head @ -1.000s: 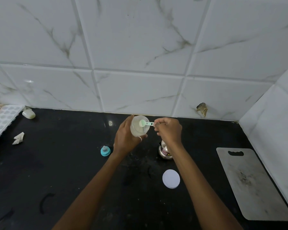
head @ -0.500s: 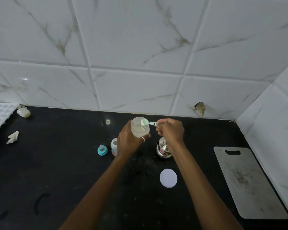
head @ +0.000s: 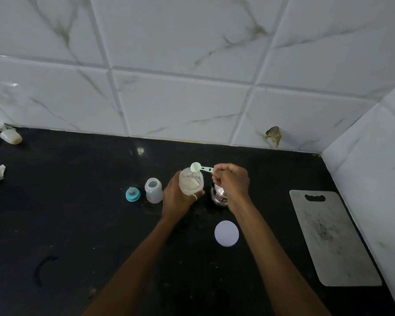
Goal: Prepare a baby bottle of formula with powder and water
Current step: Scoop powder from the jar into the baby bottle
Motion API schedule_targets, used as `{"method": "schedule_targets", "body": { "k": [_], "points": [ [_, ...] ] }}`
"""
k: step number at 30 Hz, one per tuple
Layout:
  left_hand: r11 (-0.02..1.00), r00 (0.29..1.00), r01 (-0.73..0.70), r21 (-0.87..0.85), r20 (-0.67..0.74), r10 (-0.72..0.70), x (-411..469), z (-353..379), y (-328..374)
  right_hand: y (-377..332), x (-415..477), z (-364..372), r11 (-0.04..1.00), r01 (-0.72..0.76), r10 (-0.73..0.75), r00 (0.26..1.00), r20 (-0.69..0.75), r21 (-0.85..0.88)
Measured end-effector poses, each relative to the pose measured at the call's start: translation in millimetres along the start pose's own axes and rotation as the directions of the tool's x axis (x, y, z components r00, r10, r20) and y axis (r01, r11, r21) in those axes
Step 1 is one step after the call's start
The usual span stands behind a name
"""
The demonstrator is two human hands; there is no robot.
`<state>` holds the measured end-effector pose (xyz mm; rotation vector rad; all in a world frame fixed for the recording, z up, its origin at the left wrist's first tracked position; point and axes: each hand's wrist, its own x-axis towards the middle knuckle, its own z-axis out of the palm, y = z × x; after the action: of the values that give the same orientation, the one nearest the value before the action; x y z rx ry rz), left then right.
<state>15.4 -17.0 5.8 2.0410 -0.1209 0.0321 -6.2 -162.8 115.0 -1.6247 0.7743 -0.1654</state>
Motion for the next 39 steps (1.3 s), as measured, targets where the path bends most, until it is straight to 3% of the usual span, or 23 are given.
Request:
{"method": "schedule_targets", "body": {
  "k": [7, 14, 20, 26, 29, 32, 39],
  "points": [
    [0.999, 0.999, 0.034, 0.006, 0.016, -0.034, 0, 12, -22, 12, 3, -3, 1.000, -0.029, 0.029, 0.999, 0.020, 0.012],
    [0.981, 0.976, 0.195, -0.015, 0.106, -0.193, -4, 11, -15, 15, 2, -5, 0.998, -0.044, 0.043, 0.999, 0.022, 0.048],
    [0.995, 0.992, 0.103, 0.017, 0.077, -0.104, -9, -6, 5, 1, -1, -1, 0.993, -0.008, 0.002, 0.999, 0.049, 0.119],
    [0.985, 0.996, -0.016, 0.174, -0.079, 0.030, -1, -48, 5, -12, -8, 11, 0.988, 0.011, -0.027, 0.995, 0.100, 0.154],
    [0.985, 0.989, 0.093, 0.146, -0.129, -0.074, 2, -68, -7, -13, -10, 21, 0.988, 0.022, -0.040, 0.993, 0.116, 0.153],
    [0.975, 0.980, 0.189, 0.114, -0.085, -0.180, 3, -81, -23, -11, -11, 32, 0.988, 0.023, -0.043, 0.991, 0.129, 0.150],
    [0.956, 0.964, 0.265, 0.124, -0.020, -0.265, 3, -81, -54, -1, -12, 51, 0.992, -0.019, 0.001, 0.989, 0.148, 0.123]
  ]
}}
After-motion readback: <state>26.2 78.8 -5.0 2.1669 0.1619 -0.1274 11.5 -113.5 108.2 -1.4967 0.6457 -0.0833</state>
